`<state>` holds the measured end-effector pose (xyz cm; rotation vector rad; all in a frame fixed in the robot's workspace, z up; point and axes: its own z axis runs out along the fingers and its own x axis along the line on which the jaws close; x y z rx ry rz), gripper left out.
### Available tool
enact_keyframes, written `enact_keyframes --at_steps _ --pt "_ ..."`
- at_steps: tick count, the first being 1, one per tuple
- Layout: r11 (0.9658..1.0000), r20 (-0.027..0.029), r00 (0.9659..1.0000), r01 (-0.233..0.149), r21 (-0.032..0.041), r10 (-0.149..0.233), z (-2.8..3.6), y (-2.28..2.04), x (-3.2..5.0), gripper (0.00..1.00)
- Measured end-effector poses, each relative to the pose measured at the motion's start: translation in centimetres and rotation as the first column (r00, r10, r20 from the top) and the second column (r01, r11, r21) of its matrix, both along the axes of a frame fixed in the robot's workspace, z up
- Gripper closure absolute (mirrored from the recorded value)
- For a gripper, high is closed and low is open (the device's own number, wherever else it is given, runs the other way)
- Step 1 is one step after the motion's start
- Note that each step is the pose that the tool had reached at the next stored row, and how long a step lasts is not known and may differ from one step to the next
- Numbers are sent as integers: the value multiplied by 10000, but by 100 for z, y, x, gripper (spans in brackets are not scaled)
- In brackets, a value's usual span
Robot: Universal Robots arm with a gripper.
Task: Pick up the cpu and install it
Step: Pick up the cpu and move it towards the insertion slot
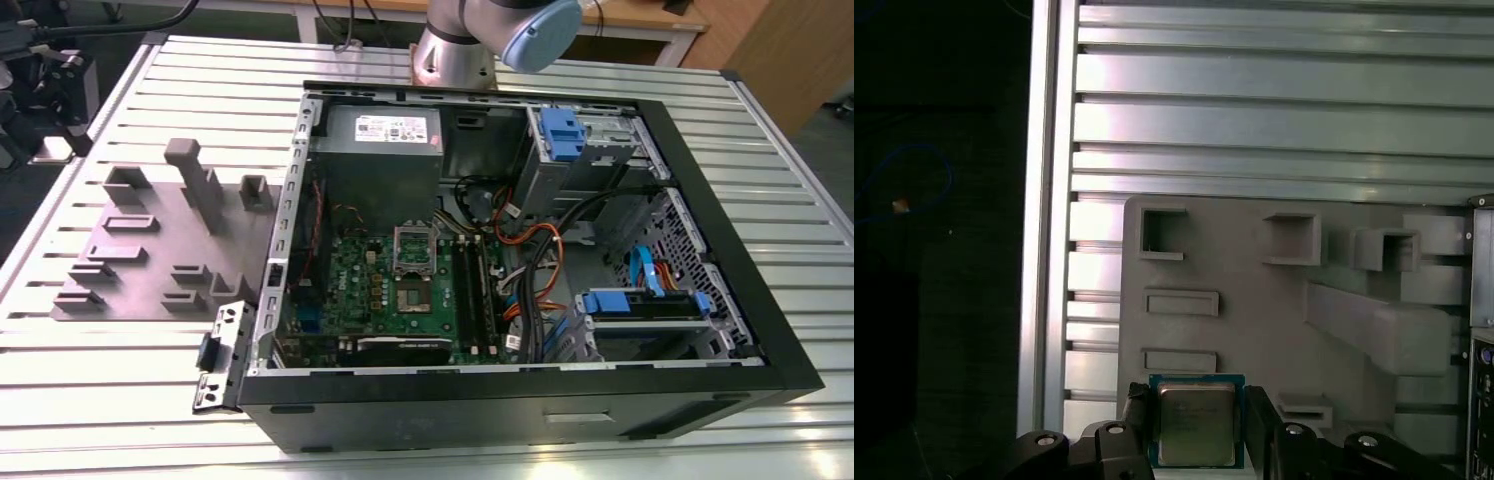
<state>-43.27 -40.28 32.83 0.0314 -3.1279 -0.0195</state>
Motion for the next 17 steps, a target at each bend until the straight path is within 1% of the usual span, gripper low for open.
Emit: enact_keyframes --at_steps 12,17 --pt "10000 2 10000 0 1 0 100 0 0 53" --pt "10000 2 10000 0 1 0 106 0 0 53"
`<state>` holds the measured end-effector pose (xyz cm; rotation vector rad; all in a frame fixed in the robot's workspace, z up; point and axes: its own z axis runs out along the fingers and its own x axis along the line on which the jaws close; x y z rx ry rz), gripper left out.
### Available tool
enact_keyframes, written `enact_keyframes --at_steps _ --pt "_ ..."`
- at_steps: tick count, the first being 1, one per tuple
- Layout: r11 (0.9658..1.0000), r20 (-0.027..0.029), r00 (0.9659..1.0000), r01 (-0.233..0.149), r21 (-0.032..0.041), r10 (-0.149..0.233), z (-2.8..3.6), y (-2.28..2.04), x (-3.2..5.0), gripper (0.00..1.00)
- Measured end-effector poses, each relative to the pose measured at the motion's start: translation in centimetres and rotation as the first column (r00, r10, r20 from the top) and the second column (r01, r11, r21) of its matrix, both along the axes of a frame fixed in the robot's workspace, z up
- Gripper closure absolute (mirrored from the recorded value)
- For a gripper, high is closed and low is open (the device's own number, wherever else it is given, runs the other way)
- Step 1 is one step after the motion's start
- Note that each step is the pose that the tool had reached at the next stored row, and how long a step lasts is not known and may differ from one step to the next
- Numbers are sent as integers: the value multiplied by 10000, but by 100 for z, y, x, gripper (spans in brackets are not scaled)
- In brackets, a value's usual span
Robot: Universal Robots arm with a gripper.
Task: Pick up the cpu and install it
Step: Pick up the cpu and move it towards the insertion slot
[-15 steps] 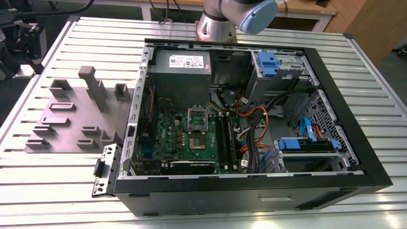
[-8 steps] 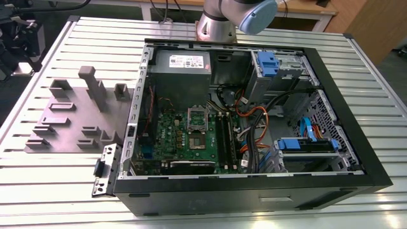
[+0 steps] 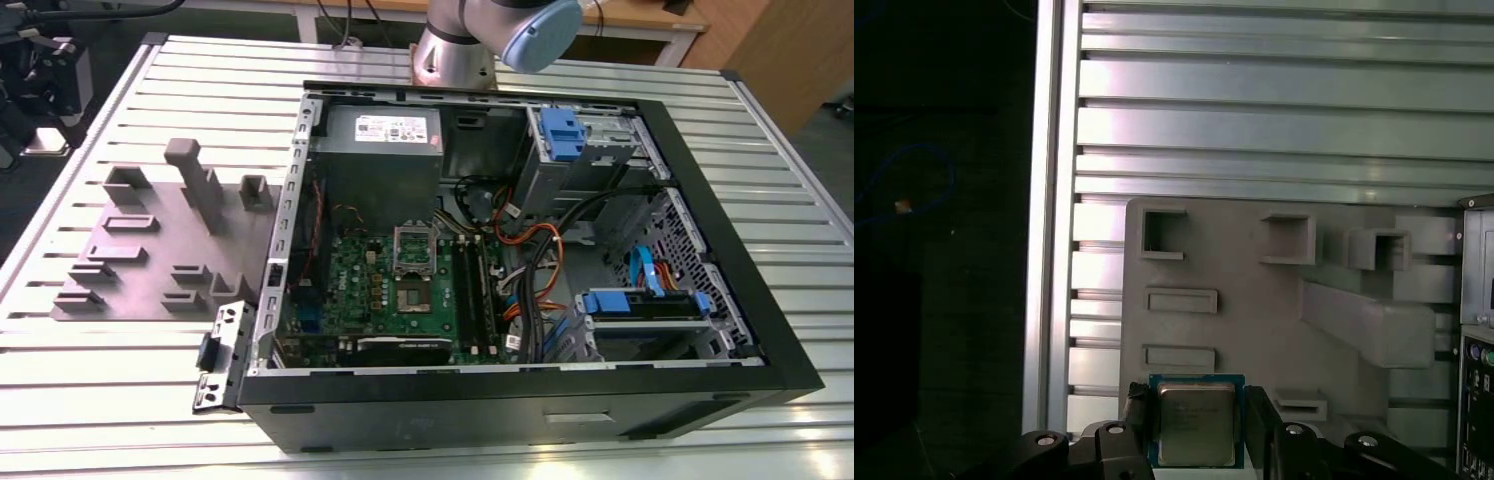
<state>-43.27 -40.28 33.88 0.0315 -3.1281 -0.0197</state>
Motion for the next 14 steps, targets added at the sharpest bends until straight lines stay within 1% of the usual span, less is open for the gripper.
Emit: enact_keyframes --at_steps 2,14 --pt "10000 -1 10000 0 -1 0 4 0 0 53" --pt "10000 0 10000 0 0 0 78 0 0 53"
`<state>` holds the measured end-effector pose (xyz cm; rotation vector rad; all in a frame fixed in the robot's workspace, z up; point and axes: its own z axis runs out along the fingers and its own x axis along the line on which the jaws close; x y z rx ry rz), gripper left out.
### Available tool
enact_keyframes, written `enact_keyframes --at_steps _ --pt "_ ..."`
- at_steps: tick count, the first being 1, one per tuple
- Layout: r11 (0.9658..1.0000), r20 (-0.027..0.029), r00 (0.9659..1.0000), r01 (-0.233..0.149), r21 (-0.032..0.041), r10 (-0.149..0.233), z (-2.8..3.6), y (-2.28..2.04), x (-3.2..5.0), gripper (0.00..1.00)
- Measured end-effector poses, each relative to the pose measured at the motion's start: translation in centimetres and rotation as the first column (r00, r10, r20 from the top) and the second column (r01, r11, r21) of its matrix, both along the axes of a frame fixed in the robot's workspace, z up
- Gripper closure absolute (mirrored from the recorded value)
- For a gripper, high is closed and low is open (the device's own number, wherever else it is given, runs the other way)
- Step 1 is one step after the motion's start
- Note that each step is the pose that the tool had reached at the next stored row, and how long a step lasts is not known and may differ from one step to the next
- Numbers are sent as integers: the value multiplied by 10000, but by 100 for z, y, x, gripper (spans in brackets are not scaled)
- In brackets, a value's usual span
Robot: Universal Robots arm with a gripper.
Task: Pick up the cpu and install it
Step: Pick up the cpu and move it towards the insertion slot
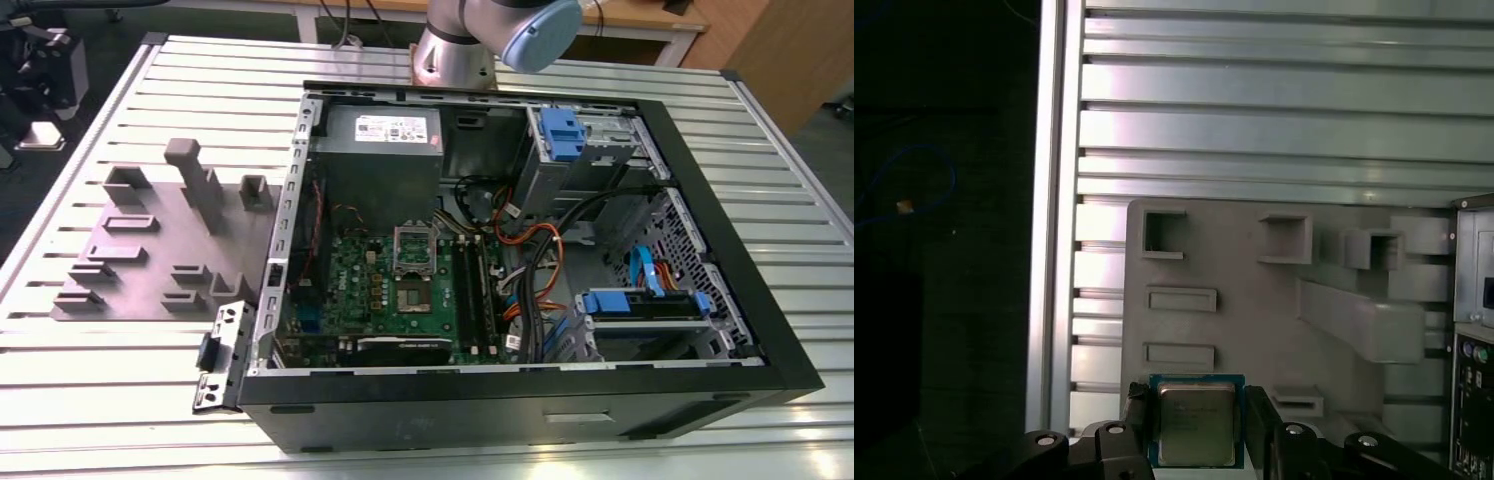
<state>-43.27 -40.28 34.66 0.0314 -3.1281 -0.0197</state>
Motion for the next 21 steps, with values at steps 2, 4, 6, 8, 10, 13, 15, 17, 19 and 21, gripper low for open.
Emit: enact_keyframes --at_steps 2,4,6,8,10,13,15,17,19,21 --pt "10000 1 10000 0 1 0 11 0 0 53" --pt "10000 0 10000 0 0 0 24 0 0 53" --pt "10000 1 10000 0 0 0 36 0 0 53" --pt "10000 0 10000 0 0 0 50 0 0 53" --pt "10000 0 10000 0 0 0 65 0 0 53" --pt "10000 0 10000 0 0 0 86 0 0 53" --pt "10000 0 10000 0 0 0 102 0 0 53" --pt "10000 0 10000 0 0 0 117 0 0 53" --pt "10000 1 10000 0 0 0 132 0 0 53" --pt "10000 0 10000 0 0 0 148 0 0 53"
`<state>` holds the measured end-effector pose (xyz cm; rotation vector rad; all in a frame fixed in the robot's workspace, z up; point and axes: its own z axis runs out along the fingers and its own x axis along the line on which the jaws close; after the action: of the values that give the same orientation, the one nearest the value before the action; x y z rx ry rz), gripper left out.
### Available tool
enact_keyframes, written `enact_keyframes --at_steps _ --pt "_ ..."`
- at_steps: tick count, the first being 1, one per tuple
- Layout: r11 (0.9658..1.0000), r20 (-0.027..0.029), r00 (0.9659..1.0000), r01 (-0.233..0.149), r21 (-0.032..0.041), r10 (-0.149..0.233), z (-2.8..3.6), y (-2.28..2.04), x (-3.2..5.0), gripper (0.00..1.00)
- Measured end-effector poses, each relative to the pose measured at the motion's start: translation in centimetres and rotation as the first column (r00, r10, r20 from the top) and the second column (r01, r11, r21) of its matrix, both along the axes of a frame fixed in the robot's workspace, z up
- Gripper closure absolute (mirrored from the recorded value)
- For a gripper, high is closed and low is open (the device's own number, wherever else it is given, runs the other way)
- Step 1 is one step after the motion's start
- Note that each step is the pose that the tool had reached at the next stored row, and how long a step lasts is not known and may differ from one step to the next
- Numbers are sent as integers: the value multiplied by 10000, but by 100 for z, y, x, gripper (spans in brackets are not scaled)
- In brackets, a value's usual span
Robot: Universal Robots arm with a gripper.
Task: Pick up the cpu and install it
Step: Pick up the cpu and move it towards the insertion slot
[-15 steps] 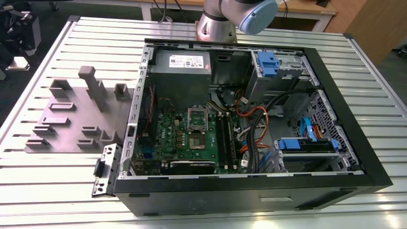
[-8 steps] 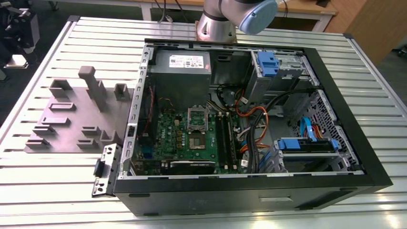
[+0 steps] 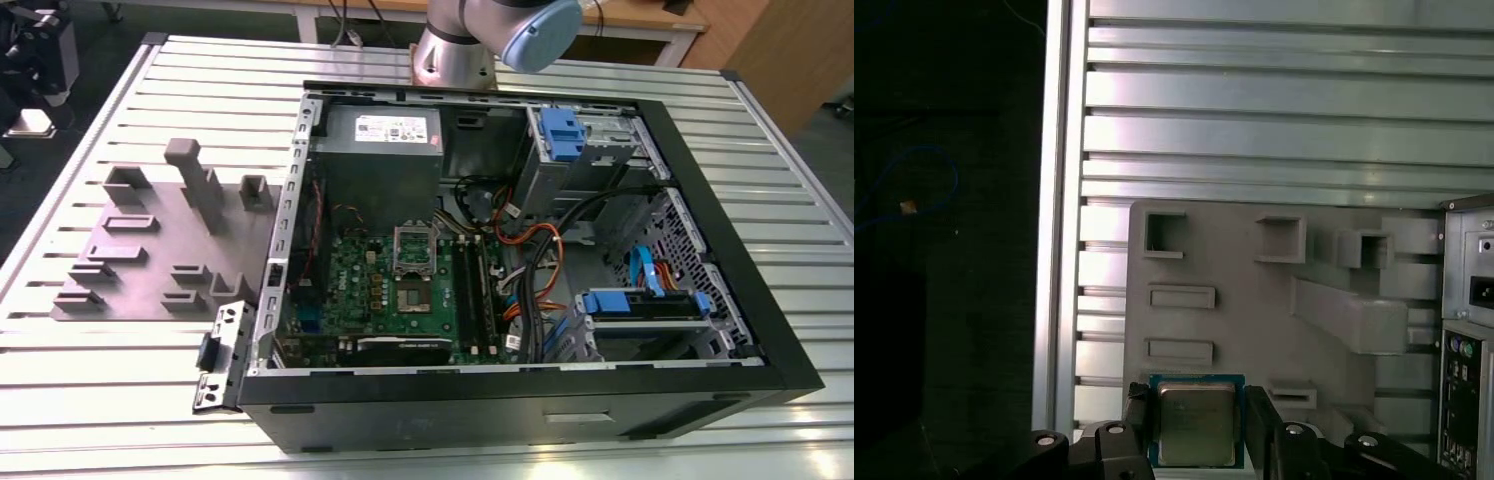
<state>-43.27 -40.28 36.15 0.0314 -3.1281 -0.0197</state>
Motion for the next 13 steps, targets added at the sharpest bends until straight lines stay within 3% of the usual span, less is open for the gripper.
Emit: enact_keyframes --at_steps 13 --pt "10000 -1 10000 0 0 0 65 0 0 53"
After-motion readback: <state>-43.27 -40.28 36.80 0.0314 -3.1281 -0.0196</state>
